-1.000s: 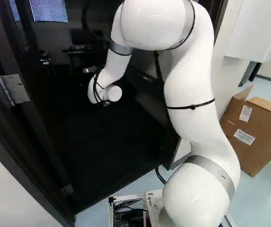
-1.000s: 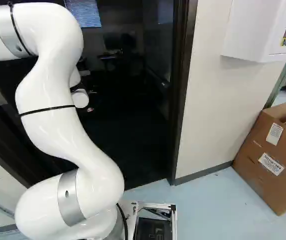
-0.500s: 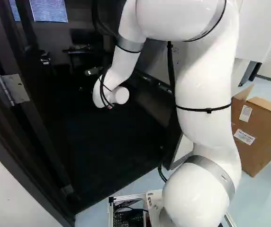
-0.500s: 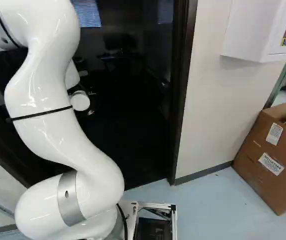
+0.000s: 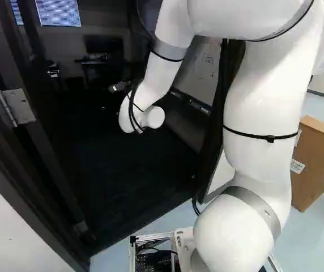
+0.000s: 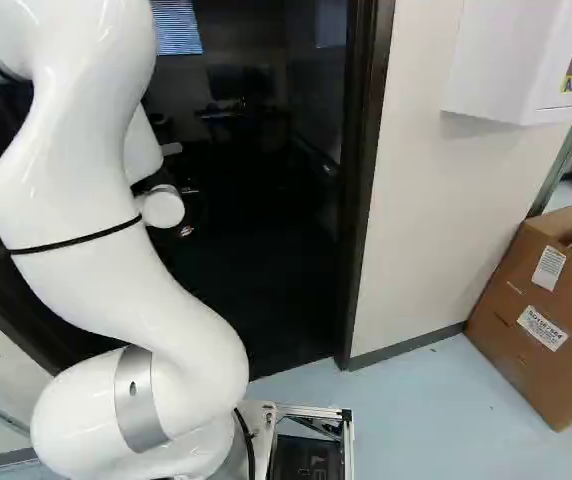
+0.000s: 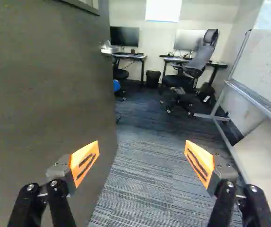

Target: Open the door and move inside

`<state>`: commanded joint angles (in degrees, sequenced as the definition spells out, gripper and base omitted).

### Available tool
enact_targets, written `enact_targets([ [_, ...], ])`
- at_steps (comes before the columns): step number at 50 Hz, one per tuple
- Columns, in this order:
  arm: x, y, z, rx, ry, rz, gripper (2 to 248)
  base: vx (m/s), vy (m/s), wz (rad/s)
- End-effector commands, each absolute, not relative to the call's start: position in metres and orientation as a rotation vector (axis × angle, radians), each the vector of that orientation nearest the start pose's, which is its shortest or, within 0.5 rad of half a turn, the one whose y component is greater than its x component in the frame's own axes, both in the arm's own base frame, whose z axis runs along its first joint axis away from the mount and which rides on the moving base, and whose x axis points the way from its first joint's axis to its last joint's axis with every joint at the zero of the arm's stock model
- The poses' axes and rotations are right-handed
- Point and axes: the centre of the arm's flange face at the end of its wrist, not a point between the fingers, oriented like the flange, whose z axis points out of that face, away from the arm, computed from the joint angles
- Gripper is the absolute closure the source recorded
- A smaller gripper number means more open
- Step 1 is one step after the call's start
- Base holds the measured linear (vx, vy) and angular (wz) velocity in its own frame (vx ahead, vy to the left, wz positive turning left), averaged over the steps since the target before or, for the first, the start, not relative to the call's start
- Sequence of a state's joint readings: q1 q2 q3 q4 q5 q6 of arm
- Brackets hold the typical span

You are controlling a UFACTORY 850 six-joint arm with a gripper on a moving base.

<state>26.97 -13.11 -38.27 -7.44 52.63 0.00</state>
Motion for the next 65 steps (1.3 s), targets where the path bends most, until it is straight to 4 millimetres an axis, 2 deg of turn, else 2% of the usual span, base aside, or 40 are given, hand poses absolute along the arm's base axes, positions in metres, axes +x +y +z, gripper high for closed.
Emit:
enact_targets([
  [65, 0.378, 0.127, 0.405, -2.248, -0.529, -1.793, 3, 0.0, 0.0, 0.0],
])
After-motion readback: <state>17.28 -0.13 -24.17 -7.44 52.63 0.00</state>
